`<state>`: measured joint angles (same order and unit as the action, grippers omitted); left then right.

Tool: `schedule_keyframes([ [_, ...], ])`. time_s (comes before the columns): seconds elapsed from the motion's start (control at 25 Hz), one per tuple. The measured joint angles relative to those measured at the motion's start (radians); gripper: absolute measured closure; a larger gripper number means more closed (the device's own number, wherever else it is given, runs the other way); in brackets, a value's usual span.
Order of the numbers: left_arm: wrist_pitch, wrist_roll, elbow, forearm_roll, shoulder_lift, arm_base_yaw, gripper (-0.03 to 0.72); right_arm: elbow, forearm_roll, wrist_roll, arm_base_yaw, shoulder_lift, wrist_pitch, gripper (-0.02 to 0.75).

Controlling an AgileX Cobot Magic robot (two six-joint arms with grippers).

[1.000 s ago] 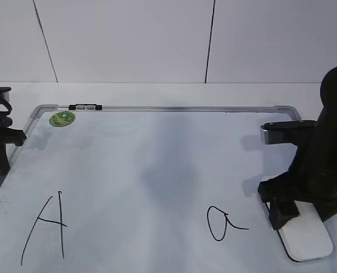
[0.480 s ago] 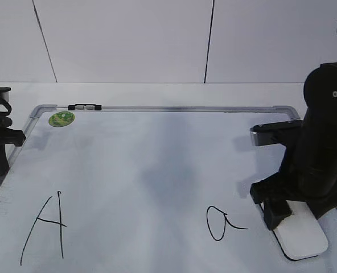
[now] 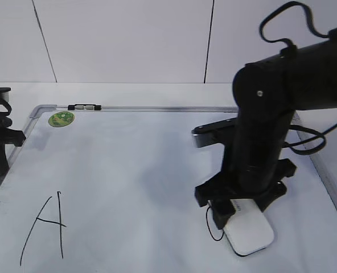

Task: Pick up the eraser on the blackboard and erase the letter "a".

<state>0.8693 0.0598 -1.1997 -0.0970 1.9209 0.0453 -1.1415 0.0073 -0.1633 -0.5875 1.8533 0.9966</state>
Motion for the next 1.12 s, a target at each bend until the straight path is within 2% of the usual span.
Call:
schedule_keyframes([
  [0.32,0.0,0.0,0.0,0.0,0.0,0.0,0.671,-0.171,0.0,0.0,-0.187,0.097,0.059,0.203],
  [0.68,0.0,0.0,0.0,0.0,0.0,0.0,0.671,-0.205,-0.045,-0.028,-0.212,0.115,0.08,0.203],
  [0.88,0.0,0.0,0.0,0.0,0.001,0.0,0.671,-0.205,-0.027,-0.038,-0.16,0.115,0.084,0.203],
  [1.12,0.0,0.0,0.0,-0.002,0.001,0.0,0.671,-0.21,-0.05,-0.046,0.037,0.117,0.058,0.203],
])
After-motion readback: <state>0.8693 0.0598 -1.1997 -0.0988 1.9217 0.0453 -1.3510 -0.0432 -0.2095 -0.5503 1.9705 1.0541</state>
